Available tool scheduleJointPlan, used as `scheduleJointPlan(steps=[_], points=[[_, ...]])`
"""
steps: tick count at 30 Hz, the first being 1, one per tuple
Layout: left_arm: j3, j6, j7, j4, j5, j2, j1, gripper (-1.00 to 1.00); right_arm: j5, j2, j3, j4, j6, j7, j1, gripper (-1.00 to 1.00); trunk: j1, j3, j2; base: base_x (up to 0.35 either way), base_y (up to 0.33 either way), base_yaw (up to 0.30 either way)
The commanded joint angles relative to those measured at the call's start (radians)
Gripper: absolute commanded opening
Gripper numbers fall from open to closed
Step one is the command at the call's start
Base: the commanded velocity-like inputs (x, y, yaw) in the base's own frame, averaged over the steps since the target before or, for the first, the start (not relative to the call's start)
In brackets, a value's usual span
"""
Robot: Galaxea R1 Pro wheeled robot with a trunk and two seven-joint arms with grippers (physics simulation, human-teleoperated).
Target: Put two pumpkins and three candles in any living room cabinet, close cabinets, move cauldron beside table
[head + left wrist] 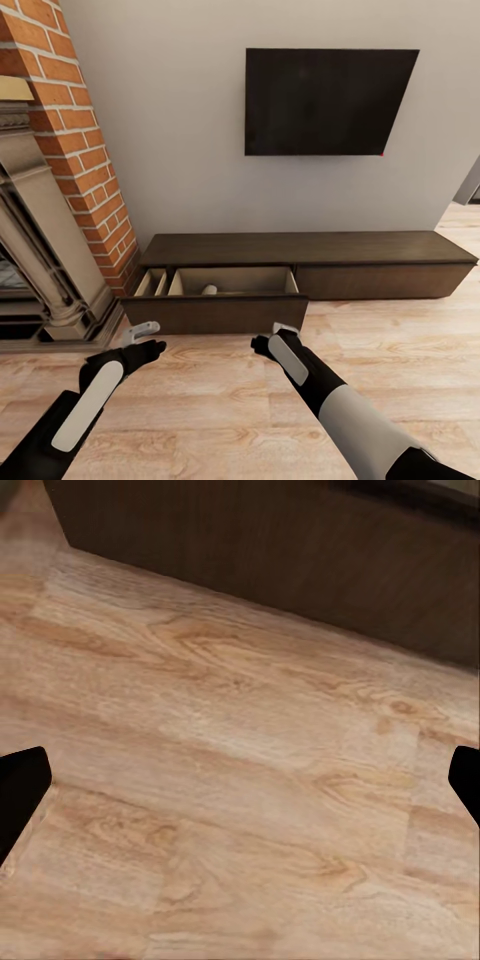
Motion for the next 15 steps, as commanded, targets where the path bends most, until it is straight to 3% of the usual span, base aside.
scheduleJointPlan(steps=[1, 4, 7, 12, 15], points=[[-0.011, -0.015, 0.005, -0.001, -0.016, -0.001, -0.001, 1.00, 0.014, 0.000, 0.003, -0.001, -0.009, 0.008, -0.001, 1.00, 0.004, -0.004, -0.008, 0.000, 0.000, 0.000], [-0.029, -0.039, -0.016, 0.001, -0.050, -0.003, 0.000, 1.00, 0.077, 0.001, 0.002, -0.001, -0.056, 0.031, -0.001, 1.00, 0.015, -0.014, -0.029, 0.000, 0.000, 0.000], [-0.041, -0.046, -0.023, 0.002, -0.063, -0.009, 0.000, 1.00, 0.112, 0.001, 0.002, -0.001, -0.081, 0.037, -0.001, 1.00, 0.027, -0.023, -0.050, 0.000, 0.000, 0.000], [-0.063, -0.070, -0.026, 0.019, -0.083, -0.012, 0.000, 1.00, 0.144, 0.001, 0.002, -0.001, -0.117, 0.041, -0.001, 1.00, 0.046, -0.039, -0.085, 0.000, 0.000, 0.000], [-0.088, -0.127, -0.027, 0.044, -0.107, -0.014, 0.000, 1.00, 0.164, 0.001, 0.002, 0.000, -0.130, 0.043, -0.001, 1.00, 0.058, -0.048, -0.106, 0.000, 0.000, 0.000]])
